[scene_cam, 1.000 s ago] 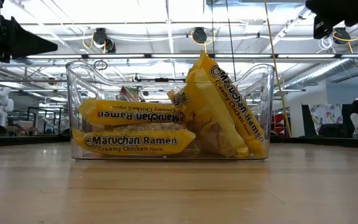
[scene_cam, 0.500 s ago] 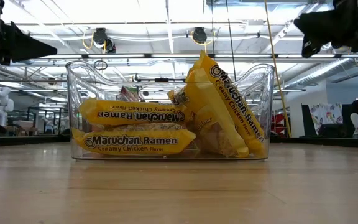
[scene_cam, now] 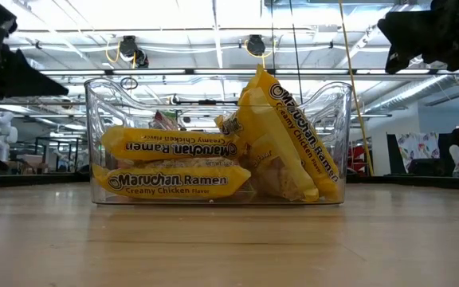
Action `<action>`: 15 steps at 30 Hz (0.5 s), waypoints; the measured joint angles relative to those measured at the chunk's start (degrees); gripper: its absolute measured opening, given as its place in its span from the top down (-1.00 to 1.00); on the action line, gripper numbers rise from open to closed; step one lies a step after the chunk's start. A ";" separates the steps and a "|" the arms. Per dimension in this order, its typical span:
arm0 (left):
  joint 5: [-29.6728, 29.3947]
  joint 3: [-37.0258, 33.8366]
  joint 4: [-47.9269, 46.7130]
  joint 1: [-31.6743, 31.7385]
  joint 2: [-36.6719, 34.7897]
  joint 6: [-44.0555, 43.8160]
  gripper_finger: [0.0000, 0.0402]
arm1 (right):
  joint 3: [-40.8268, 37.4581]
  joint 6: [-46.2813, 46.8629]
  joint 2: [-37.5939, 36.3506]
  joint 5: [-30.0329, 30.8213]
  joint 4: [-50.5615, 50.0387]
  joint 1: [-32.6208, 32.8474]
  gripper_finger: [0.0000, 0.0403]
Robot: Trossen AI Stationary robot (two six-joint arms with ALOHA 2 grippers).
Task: Sort Maruchan noodles
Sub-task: Return to Home Position
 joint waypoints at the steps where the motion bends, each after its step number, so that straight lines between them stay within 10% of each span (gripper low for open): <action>1: 1.98 0.00 0.00 0.00 0.00 0.03 0.96 | -0.01 -0.01 0.00 -0.01 0.17 0.00 0.65; 15: 4.54 0.02 -0.50 0.02 0.00 2.78 0.96 | -0.14 2.81 0.02 0.00 -0.09 0.00 0.65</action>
